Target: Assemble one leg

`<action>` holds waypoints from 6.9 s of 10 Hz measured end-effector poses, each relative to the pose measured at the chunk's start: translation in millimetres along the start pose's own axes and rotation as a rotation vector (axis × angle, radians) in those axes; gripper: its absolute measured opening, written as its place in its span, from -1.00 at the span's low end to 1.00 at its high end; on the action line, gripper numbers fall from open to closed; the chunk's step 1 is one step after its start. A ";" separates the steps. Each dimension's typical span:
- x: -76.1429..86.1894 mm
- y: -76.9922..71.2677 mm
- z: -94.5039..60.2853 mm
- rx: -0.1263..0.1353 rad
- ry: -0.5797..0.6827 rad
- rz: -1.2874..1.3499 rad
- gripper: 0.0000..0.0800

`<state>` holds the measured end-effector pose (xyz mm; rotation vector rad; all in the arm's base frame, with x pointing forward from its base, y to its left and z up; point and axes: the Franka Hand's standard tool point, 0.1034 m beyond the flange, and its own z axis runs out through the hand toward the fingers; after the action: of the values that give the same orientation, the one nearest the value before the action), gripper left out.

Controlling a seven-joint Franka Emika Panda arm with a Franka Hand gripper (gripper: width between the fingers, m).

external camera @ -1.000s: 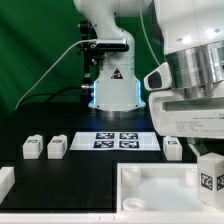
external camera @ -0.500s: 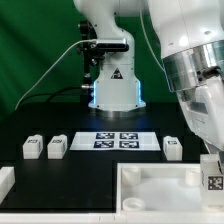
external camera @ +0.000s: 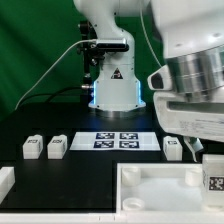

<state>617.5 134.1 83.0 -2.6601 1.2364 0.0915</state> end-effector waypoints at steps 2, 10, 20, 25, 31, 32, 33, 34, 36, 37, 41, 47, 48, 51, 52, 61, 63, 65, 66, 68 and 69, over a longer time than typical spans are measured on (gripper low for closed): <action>6.0 -2.8 0.7 0.022 0.026 -0.177 0.62; 28.7 3.5 -1.5 -0.041 0.073 -0.577 -0.03; 28.0 13.2 0.3 0.096 0.033 0.661 -0.27; 23.9 1.2 -0.7 0.020 0.065 0.031 0.58; 28.9 5.6 9.2 -0.087 0.112 -0.662 0.54; 29.2 6.2 9.6 -0.088 0.112 -0.662 0.20; 28.2 5.7 9.9 -0.081 0.110 -0.606 -0.13; 27.0 5.1 10.3 -0.070 0.110 -0.508 -0.13; 26.8 5.2 10.4 -0.052 0.110 -0.295 -0.27; 27.2 5.4 9.9 -0.044 0.108 -0.215 -0.27; 25.9 4.6 14.3 0.039 0.006 0.719 -0.27; 23.4 4.5 13.0 0.039 -0.003 0.663 0.46; 22.3 3.6 6.2 0.035 0.008 0.457 0.59; 23.3 4.0 4.1 0.017 0.018 0.060 0.62; 23.0 3.9 4.5 0.015 0.019 -0.014 0.62; 37.7 1.3 5.9 -0.013 0.090 -0.245 -0.26; 38.3 5.1 5.4 -0.007 0.077 0.092 -0.26; 32.6 7.9 7.3 0.012 0.049 0.577 -0.26; 33.0 9.3 6.9 0.027 0.027 0.785 -0.26; 31.5 10.2 6.9 0.033 -0.001 1.018 -0.26; 31.9 10.2 6.4 0.034 -0.004 1.083 -0.26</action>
Offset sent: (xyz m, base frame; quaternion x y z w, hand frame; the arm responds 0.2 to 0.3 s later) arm 0.0111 -0.0343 -0.0173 -0.1040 0.0722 -0.4366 0.8907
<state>630.5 105.1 70.6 -1.6523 2.4532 0.2227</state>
